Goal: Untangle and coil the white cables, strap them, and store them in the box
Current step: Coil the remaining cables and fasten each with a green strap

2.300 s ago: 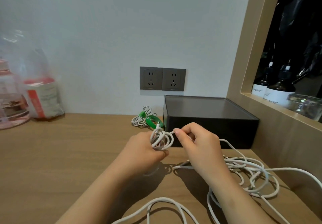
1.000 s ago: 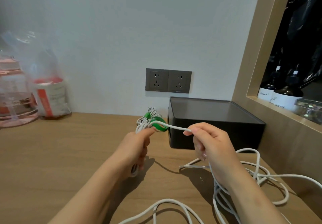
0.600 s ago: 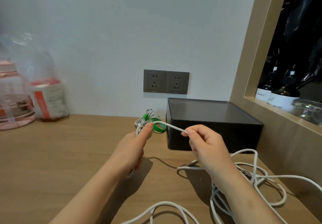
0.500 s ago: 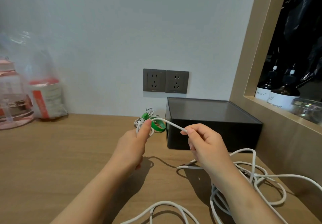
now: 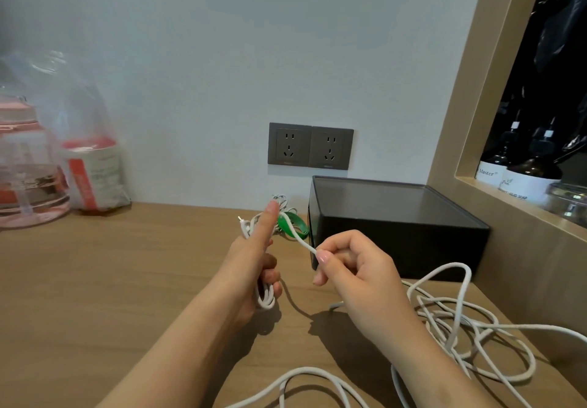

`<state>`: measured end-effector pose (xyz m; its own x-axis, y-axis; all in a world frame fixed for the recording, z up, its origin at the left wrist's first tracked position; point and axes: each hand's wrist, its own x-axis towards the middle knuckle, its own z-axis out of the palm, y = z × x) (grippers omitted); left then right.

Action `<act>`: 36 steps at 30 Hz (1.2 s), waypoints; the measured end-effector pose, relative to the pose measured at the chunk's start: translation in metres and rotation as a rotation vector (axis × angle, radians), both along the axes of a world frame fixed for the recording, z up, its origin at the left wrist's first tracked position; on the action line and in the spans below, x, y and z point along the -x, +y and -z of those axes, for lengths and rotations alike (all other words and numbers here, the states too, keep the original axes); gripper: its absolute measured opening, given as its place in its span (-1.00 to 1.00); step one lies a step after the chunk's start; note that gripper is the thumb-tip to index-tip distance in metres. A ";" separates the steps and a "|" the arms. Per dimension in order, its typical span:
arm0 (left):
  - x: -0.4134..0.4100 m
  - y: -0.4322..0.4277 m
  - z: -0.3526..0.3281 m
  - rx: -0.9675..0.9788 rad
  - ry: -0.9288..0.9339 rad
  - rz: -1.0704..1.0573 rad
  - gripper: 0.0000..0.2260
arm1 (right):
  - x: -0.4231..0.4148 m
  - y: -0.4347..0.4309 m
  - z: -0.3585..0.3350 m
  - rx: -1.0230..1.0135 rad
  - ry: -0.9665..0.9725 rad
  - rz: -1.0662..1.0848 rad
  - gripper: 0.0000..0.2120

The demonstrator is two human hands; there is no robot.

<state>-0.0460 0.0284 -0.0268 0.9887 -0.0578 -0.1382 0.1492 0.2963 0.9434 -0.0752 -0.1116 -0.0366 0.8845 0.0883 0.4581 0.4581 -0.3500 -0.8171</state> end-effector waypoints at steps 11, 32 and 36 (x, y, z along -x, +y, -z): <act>0.000 0.000 0.003 0.057 0.007 -0.019 -0.80 | 0.008 0.009 0.001 0.088 0.091 -0.214 -0.87; -0.012 0.008 0.001 0.885 0.026 0.101 -0.72 | -0.018 -0.024 0.007 0.541 -0.245 0.220 -0.83; -0.012 0.014 -0.001 0.905 0.045 0.160 -0.71 | -0.020 -0.031 0.006 0.645 -0.244 0.349 -0.85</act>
